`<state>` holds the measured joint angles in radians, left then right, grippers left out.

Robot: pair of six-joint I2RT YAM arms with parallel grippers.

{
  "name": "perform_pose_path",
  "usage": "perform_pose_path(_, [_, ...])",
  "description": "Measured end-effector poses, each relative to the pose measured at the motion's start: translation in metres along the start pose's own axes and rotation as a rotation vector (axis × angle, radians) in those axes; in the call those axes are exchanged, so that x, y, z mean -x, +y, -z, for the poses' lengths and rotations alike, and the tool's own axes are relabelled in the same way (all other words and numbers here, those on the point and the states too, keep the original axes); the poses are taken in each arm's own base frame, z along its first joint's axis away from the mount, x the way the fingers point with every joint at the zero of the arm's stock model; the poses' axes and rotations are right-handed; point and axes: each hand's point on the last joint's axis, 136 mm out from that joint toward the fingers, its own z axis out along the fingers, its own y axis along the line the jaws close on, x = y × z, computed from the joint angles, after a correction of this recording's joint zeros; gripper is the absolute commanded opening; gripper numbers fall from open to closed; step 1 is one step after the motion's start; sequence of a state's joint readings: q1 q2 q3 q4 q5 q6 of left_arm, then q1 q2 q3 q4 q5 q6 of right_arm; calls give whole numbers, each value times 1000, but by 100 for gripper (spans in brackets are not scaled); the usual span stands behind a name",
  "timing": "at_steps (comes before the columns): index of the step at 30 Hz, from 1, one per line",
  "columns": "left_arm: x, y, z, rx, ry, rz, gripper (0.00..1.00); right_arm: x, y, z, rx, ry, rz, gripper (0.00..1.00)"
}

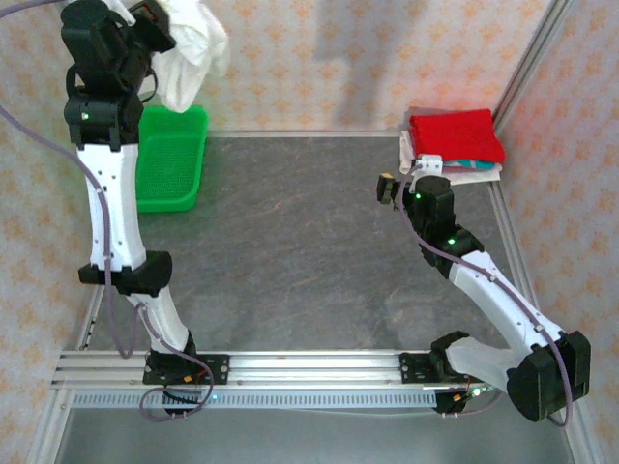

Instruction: Fold and stack the t-shirts

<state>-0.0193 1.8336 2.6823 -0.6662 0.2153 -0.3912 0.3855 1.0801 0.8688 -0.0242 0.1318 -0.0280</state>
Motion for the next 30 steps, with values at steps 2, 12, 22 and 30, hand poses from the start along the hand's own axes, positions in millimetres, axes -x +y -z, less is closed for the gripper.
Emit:
perform_pose_path(2, [-9, -35, 13, -87, 34, -1, 0, 3, 0, 0, -2, -13, -5, 100])
perform_pose_path(12, [-247, -51, -9, -120, 566, -32, 59, -5, -4, -3, -18, -23, -76, 100])
perform_pose_path(22, [-435, 61, 55, 106, 909, -21, 61, -24, 18, -3, 96, 61, -77, 95])
perform_pose_path(30, [-417, 51, 92, 7, 852, -138, 72, -89, 42, -41, 115, 335, -10, 93])
